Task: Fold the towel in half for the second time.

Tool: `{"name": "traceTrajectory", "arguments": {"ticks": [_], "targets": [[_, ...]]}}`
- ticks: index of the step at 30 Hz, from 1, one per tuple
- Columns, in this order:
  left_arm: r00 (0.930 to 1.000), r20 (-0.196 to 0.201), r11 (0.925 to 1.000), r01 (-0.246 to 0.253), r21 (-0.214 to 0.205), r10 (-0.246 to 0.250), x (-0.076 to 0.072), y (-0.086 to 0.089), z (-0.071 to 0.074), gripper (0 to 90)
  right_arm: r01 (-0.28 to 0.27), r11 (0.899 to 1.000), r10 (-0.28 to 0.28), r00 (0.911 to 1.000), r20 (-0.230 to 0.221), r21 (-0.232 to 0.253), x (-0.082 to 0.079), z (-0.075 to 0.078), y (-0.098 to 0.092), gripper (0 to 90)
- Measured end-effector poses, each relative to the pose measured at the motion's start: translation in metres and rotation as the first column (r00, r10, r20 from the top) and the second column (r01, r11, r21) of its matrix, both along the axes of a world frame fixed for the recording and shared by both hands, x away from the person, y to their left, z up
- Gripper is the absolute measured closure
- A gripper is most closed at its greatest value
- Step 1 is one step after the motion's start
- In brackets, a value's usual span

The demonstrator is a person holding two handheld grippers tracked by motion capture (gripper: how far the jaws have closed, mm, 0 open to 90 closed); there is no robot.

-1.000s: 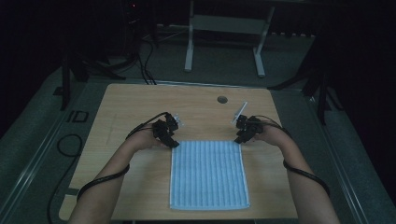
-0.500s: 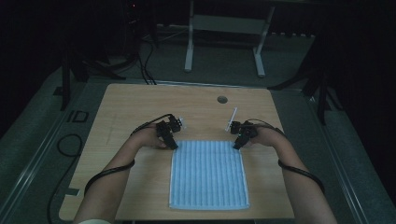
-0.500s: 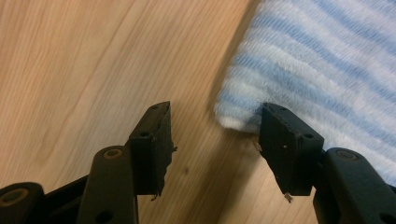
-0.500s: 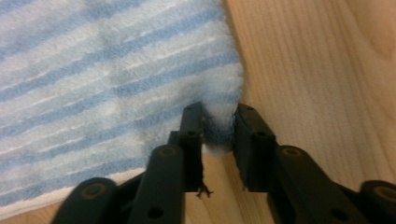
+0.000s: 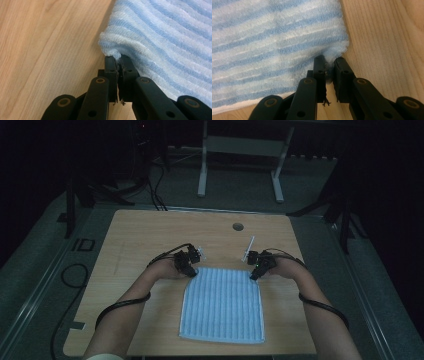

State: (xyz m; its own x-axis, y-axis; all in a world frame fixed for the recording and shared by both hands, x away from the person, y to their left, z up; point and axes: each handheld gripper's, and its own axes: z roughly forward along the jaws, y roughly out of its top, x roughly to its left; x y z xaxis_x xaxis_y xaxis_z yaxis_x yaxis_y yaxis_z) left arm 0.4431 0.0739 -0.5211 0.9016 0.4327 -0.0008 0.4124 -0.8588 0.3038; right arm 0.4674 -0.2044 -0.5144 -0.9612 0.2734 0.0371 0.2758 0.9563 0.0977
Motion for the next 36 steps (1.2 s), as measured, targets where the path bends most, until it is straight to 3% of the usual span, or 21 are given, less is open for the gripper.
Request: {"name": "traceTrajectory", "arguments": {"ticks": [3,4,7,9,10,12,14,19,20,21,23,28,31,32,36], "targets": [[0.9997,0.004,0.9997,-0.023,0.003,0.023,0.001,0.004,0.003,87.6,-0.004,1.000,0.004,0.9999,0.015,-0.013,-0.001,0.001,0.000,81.2],[0.9975,0.011,0.9974,-0.070,-0.015,0.070,0.004,0.011,0.008,87.6,-0.006,1.000,0.006,0.9998,0.019,-0.010,-0.001,0.002,-0.001,81.4],[0.9941,0.036,0.9945,-0.101,-0.027,0.102,0.005,0.020,0.021,87.7,0.022,1.000,-0.023,0.9982,0.056,0.023,0.001,0.012,-0.005,82.1],[0.9913,0.073,0.9940,-0.109,-0.007,0.109,0.003,0.023,0.030,87.7,0.035,0.998,-0.039,0.9962,0.078,0.054,0.003,0.020,-0.007,82.4],[0.9910,0.067,0.9933,-0.115,-0.008,0.116,0.003,0.025,0.034,87.7,0.040,0.997,-0.045,0.9952,0.086,0.065,0.003,0.025,-0.007,82.8],[0.9867,0.110,0.9927,-0.121,0.004,0.120,0.001,0.027,0.043,87.7,0.037,0.995,-0.047,0.9927,0.111,0.092,0.004,0.035,-0.005,83.2],[0.9829,0.144,0.9932,-0.116,0.002,0.115,-0.003,0.030,0.053,87.6,0.035,0.994,-0.050,0.9885,0.143,0.100,0.004,0.046,-0.002,83.4],[0.9780,0.183,0.9950,-0.099,-0.014,0.100,-0.019,0.038,0.076,87.5,0.001,0.991,-0.029,0.9758,0.217,0.131,-0.004,0.074,0.004,83.6],[0.9739,0.203,0.9948,-0.100,-0.018,0.102,-0.025,0.040,0.081,87.5,-0.012,0.990,-0.020,0.9731,0.229,0.138,-0.007,0.079,0.004,83.6],[0.9739,0.203,0.9948,-0.100,-0.018,0.102,-0.025,0.040,0.081,87.5,-0.012,0.990,-0.020,0.9731,0.229,0.138,-0.007,0.079,0.004,83.6],[0.9723,0.218,0.9963,-0.079,-0.035,0.085,-0.041,0.045,0.090,87.5,-0.035,0.986,-0.010,0.9636,0.267,0.164,-0.022,0.092,0.000,83.6],[0.9752,0.220,0.9971,-0.011,-0.075,0.027,-0.078,0.052,0.098,87.4,-0.093,0.977,0.028,0.9494,0.313,0.194,-0.058,0.103,-0.008,83.6],[0.9764,0.216,0.9987,0.014,-0.049,-0.003,-0.100,0.052,0.094,87.3,-0.138,0.969,0.065,0.9428,0.327,0.206,-0.085,0.103,-0.011,83.5],[0.9805,0.196,0.9990,0.024,-0.038,-0.016,-0.108,0.050,0.091,87.3,-0.144,0.967,0.071,0.9440,0.322,0.209,-0.095,0.100,-0.011,83.5],[0.9827,0.179,0.9988,0.050,0.001,-0.049,-0.132,0.042,0.078,87.2,-0.184,0.964,0.118,0.9436,0.309,0.193,-0.130,0.083,-0.014,83.5]]}}
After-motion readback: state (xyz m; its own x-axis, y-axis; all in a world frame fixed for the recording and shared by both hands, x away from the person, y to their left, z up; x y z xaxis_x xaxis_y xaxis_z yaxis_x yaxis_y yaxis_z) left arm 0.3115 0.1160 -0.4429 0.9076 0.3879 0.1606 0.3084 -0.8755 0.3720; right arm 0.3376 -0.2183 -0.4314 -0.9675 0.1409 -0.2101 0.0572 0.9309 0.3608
